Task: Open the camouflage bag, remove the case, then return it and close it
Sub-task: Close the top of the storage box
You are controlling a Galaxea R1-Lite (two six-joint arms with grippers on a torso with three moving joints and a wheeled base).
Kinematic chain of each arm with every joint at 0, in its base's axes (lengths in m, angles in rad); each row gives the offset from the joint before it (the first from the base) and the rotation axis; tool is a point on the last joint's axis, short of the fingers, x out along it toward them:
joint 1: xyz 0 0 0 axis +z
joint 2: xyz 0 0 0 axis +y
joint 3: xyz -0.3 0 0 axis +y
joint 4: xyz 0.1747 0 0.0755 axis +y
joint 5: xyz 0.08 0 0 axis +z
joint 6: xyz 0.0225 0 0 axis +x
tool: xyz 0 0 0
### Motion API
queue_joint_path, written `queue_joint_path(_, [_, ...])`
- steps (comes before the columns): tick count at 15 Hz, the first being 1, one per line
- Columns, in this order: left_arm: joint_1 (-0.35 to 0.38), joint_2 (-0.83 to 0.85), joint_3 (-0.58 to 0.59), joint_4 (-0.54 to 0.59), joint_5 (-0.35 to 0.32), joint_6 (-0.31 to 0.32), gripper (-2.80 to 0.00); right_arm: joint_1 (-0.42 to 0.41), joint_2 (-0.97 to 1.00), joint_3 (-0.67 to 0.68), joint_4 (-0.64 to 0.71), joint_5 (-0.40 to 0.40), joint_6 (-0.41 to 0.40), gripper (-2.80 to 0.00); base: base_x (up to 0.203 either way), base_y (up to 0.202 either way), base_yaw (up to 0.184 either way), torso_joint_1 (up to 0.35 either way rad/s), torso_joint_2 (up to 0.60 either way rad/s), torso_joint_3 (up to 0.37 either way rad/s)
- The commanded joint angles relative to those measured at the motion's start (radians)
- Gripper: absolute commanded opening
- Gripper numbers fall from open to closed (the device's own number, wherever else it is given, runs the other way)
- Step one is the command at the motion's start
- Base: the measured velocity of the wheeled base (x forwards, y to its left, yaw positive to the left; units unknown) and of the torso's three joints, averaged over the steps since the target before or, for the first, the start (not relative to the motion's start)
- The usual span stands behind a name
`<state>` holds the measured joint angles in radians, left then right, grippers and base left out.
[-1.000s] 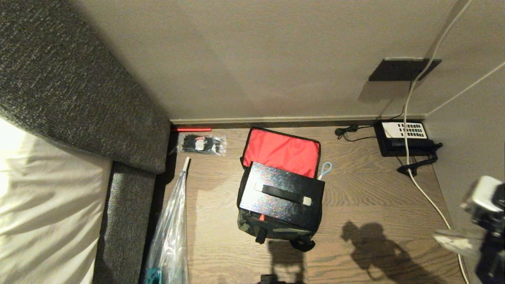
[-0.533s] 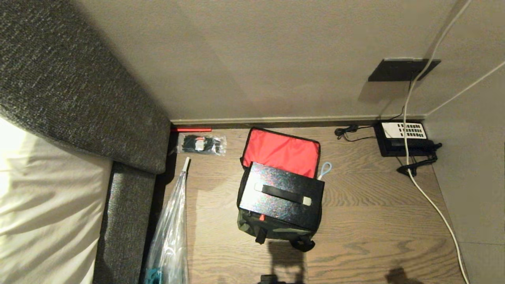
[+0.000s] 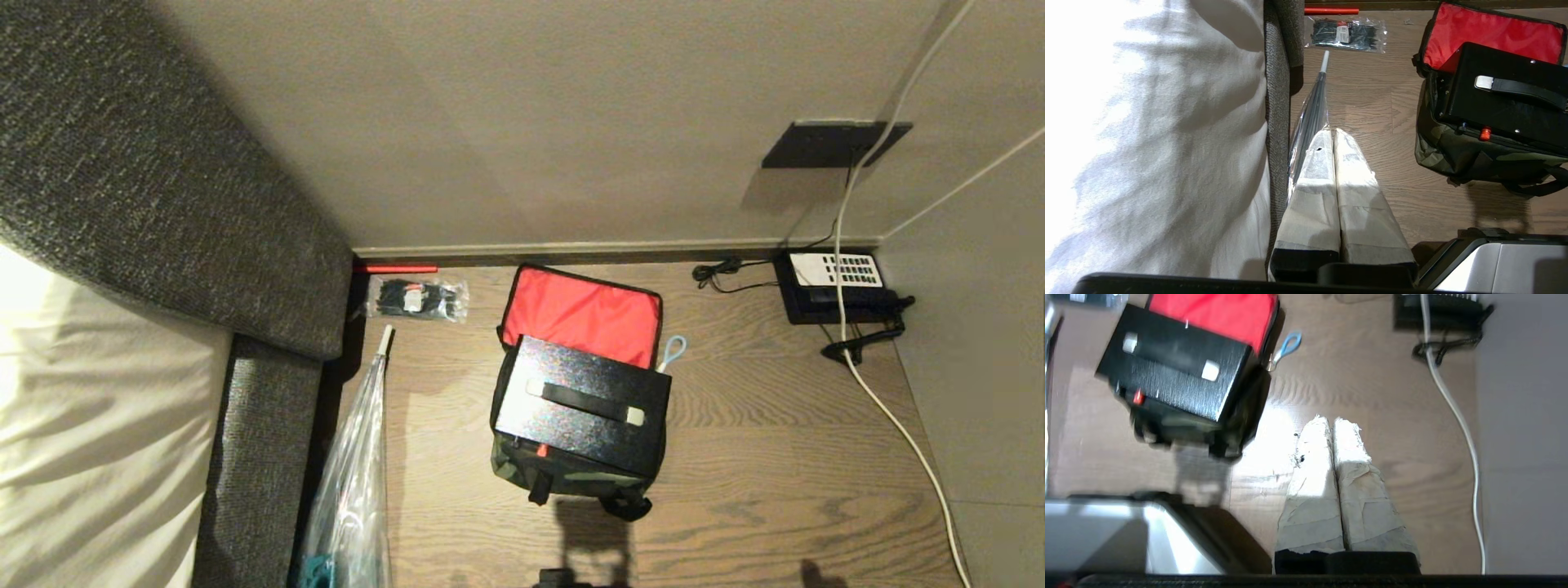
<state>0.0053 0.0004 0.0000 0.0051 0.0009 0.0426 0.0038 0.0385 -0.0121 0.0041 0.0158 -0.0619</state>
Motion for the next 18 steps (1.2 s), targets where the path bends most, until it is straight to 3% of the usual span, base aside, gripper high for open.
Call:
queue_joint_path(1, [0.001, -0.002, 0.002, -0.001, 0.001, -0.001, -2.8, -0.001, -0.026, 0.011, -0.005, -0.001, 0.007, -2.8, 0.0, 0.0, 0.0, 0.0, 0.0, 0.0])
queue_joint_path(18, [0.001, -0.002, 0.002, 0.003, -0.003, 0.0, -2.8, -0.001, -0.026, 0.011, -0.007, -0.002, 0.016, -2.8, 0.0, 0.0, 0.0, 0.001, 0.0, -0.029])
